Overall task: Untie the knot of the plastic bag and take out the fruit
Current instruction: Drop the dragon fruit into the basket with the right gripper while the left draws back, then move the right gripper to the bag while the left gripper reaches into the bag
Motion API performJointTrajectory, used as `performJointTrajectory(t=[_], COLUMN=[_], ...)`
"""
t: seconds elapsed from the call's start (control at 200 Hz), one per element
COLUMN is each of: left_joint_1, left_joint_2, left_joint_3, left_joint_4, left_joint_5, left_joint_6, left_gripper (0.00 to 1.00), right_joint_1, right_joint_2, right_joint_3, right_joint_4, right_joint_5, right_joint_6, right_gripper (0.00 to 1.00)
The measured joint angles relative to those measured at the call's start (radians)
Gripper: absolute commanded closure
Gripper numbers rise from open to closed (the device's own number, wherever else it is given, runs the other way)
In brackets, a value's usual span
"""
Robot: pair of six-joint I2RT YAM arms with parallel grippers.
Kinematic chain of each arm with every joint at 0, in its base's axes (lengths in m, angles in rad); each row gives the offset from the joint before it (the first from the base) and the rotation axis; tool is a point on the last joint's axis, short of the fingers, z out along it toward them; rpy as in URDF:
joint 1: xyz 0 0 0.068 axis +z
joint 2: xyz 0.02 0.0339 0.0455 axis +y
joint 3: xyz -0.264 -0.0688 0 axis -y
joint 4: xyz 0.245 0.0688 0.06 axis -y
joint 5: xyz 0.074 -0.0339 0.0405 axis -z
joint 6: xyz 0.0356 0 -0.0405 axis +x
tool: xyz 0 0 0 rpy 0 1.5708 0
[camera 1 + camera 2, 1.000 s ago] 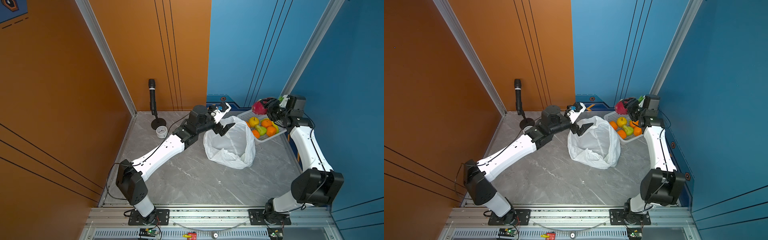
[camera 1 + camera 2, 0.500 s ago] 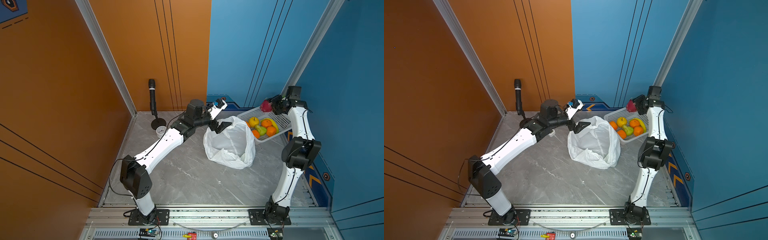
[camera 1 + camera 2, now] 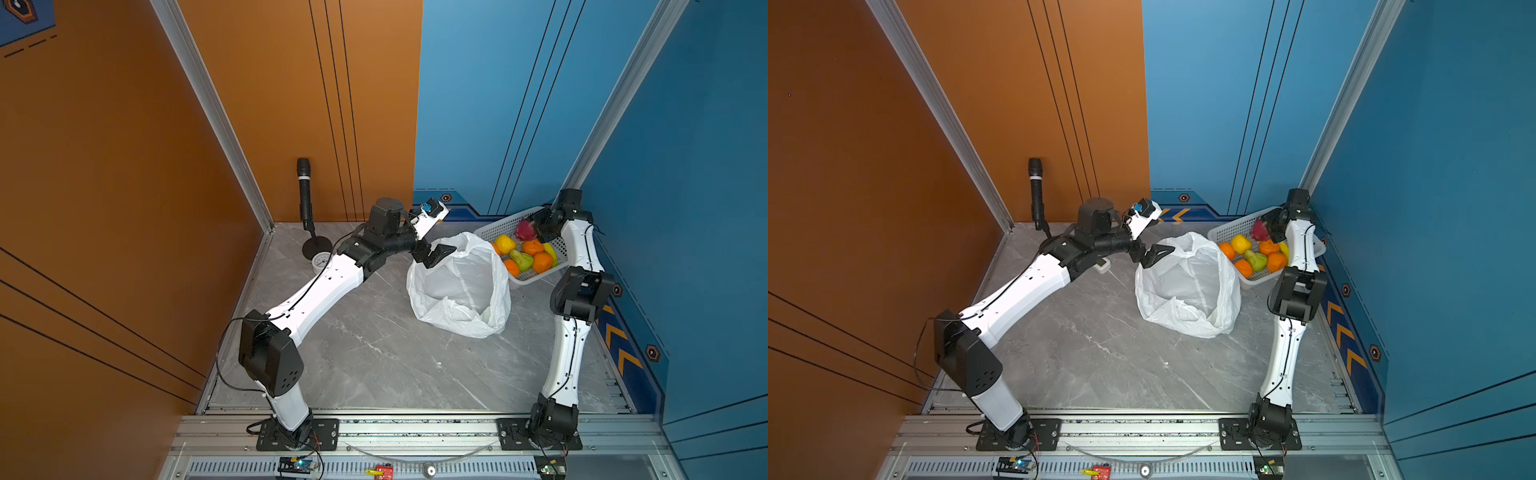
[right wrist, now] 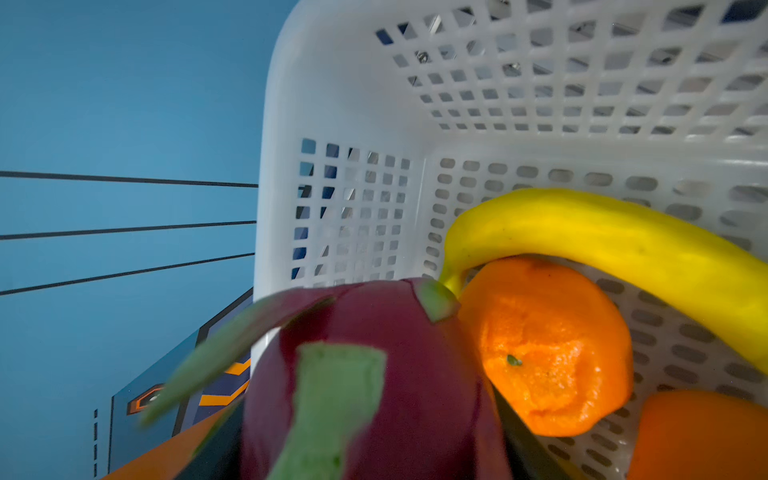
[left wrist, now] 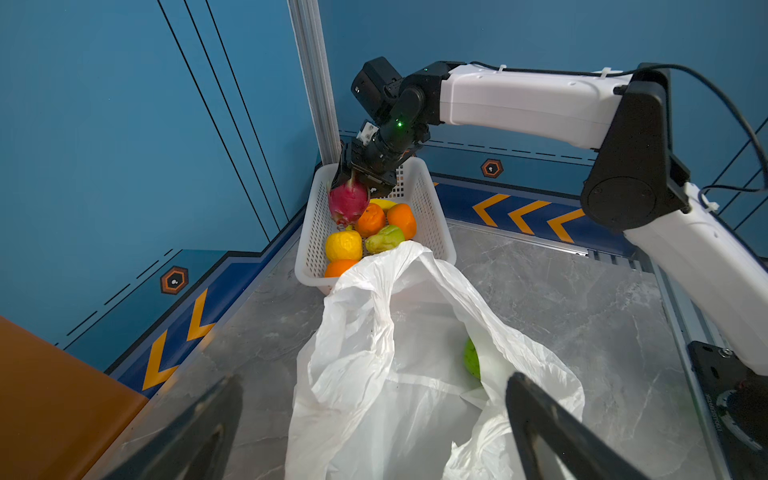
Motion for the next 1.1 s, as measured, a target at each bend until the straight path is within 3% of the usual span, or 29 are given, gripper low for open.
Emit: performJointTrajectory(t=[0.19,0.375,0.496,0.771,1.101], left_joint_1=[0.000,0.000,-0.001,-0.036,-0.101], left_joint_2=[-0.001,-0.011,-0.035,-0.124,-0.175], left_joint_3=[-0.020,-0.042,-0.070,-0.152,-0.222], left_joint_4=[-0.004,-0.010,-0.009,-0.011,-0.003], left_joint_5=[0.000,-0.001,-0.013,-0.063,-0.121], left_joint_6=[0.000,0.000,0.000,-0.001,-0.049], left_gripper=[0.01,0.00,0.00,0.00,0.02], right_joint_1=[0.000,0.003,0.003,0.002,0.002], right_joint_2=[0.022,0.028,0.028,-0.014,-0.286], right_joint_3=[0.015,0.016,0.018,0.018,-0.012], right_joint_4=[0.040,0.063,0.066,0.015,-0.048], right_joint_5=[-0.002,-0.005,0.011,0.058,0.046], right_joint_6=[0.023,0.053,0.050,-0.005,-0.065], right_gripper=[0.42,0.18,0.08,0.04,0.04])
